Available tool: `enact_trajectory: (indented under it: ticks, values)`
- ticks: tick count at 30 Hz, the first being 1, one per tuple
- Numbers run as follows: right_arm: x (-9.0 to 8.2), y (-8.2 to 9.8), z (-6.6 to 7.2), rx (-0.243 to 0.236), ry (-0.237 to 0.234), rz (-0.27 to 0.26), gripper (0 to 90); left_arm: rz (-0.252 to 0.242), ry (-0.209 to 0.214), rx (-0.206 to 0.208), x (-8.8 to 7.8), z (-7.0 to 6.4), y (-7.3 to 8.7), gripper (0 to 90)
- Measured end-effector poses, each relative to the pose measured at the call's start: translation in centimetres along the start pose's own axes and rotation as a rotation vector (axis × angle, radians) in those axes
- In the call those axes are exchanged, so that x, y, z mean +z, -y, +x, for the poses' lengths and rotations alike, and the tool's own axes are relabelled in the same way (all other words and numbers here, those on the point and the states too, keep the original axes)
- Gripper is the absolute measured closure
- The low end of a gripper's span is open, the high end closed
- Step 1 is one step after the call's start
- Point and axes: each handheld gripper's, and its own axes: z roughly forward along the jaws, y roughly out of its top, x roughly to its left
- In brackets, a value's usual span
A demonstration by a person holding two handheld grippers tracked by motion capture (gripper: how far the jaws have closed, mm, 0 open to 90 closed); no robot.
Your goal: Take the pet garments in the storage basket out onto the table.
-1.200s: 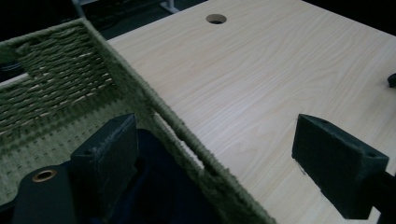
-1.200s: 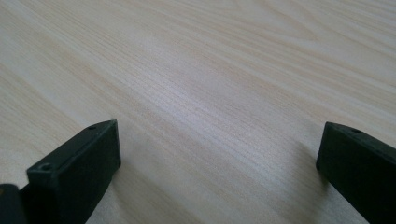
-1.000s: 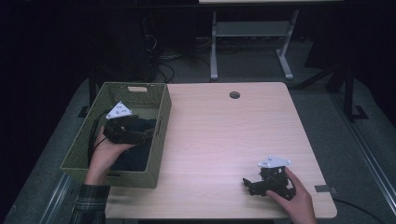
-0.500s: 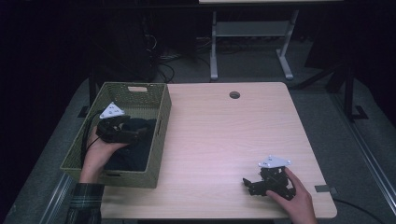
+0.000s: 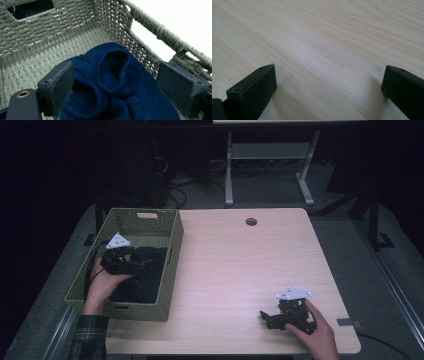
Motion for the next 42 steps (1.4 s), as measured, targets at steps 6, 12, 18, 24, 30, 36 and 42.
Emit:
enact_trajectory:
  ticks: [6, 12, 18, 24, 30, 36, 42]
  values:
    - [0.0, 0.0, 0.0, 0.0, 0.0, 0.0, 0.0, 0.045, 0.01, 0.004, 0.7, 0.1, 0.2, 13.7]
    - [0.0, 0.0, 0.0, 0.0, 0.0, 0.0, 0.0, 0.088, 0.017, -0.006, 1.5, 0.3, 0.9, 13.7]
    - [0.0, 0.0, 0.0, 0.0, 0.0, 0.0, 0.0, 0.151, 0.027, -0.011, 2.2, 0.4, 1.4, 13.7]
    - [0.0, 0.0, 0.0, -0.001, 0.0, 0.0, 0.0, 0.225, 0.023, 0.01, 3.0, 0.1, 1.7, 13.7]
    - [0.0, 0.0, 0.0, -0.001, 0.0, 0.0, 0.0, 0.267, 0.037, 0.015, 3.5, -0.1, 1.8, 13.8]
    - [0.0, 0.0, 0.0, -0.001, 0.0, 0.0, 0.0, 0.32, 0.044, 0.02, 4.1, -0.2, 2.1, 14.1]
    - [0.0, 0.0, 0.0, -0.001, 0.0, 0.0, 0.0, 0.364, 0.042, 0.019, 4.7, -0.3, 2.4, 14.2]
